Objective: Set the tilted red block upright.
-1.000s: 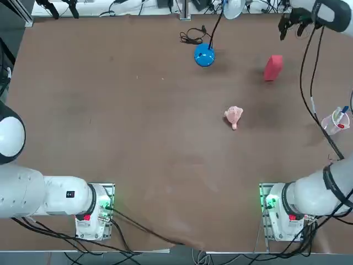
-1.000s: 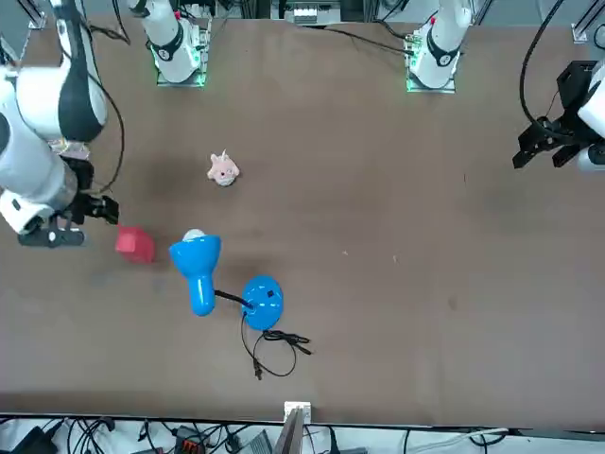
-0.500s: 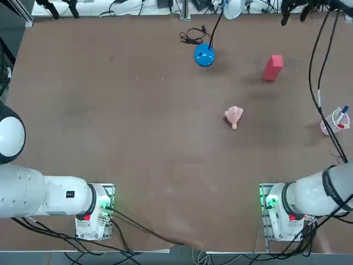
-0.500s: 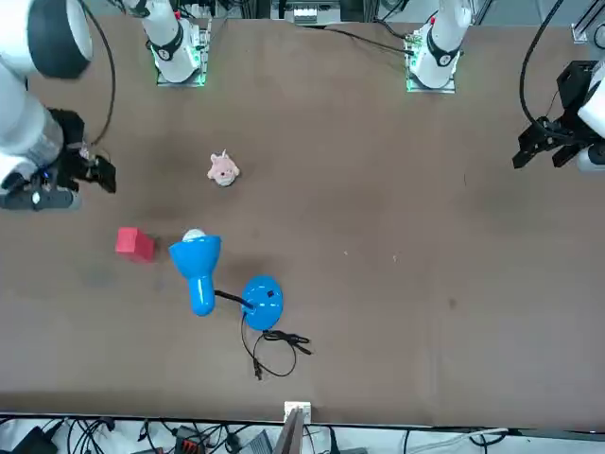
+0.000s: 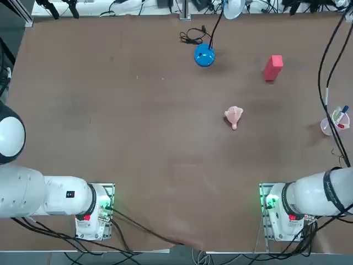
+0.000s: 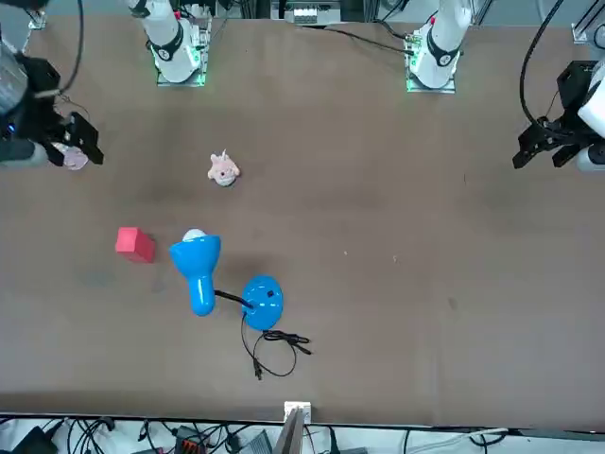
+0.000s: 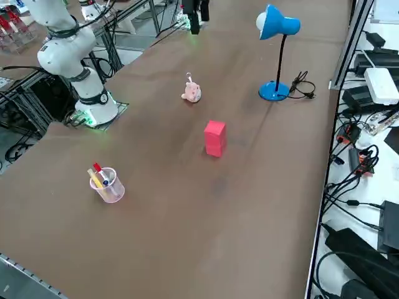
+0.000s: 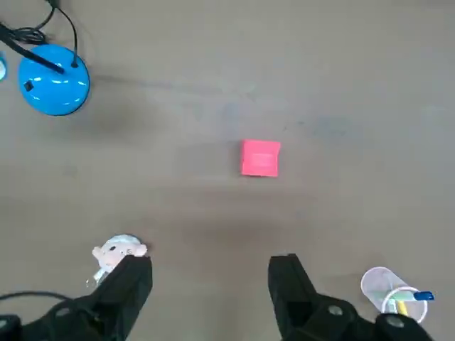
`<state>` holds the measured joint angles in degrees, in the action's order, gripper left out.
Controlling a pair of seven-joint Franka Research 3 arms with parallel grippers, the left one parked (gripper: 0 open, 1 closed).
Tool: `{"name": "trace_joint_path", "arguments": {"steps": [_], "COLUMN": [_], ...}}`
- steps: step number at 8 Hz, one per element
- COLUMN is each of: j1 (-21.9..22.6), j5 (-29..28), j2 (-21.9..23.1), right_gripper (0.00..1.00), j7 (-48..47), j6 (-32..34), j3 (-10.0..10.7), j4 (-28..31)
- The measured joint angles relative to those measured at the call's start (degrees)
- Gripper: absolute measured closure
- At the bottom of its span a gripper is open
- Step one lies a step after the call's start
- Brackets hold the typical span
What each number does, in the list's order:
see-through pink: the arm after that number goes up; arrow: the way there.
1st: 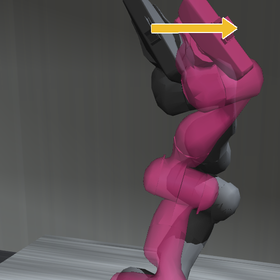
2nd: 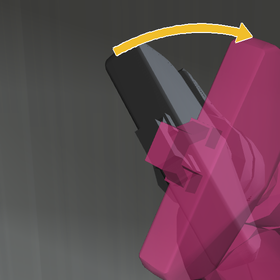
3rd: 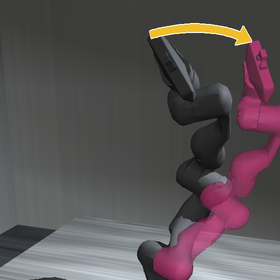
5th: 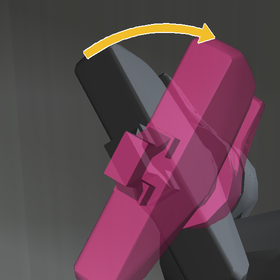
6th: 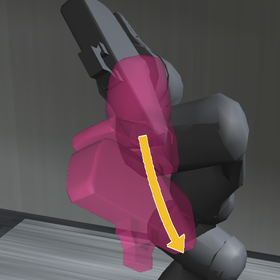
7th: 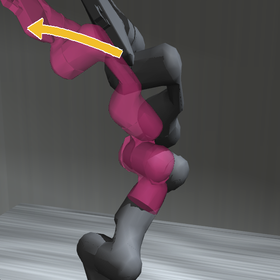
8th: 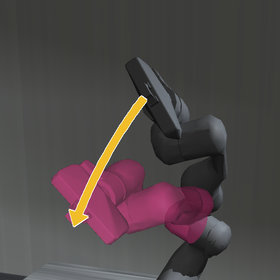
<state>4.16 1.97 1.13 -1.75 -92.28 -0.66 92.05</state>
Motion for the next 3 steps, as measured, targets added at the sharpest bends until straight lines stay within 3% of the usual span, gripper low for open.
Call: {"name": "trace_joint_path", "arguments": {"steps": [1,3], "j1": [0.9,4.7], "j5": [0.0,0.0], "j2": [0.2,0.1], "right_gripper": [0.0,0.0], "j7": [0.1,0.1], "j6": [0.4,1.8], "j3": [0.7,4.5], "j4": [0.0,0.0]}}
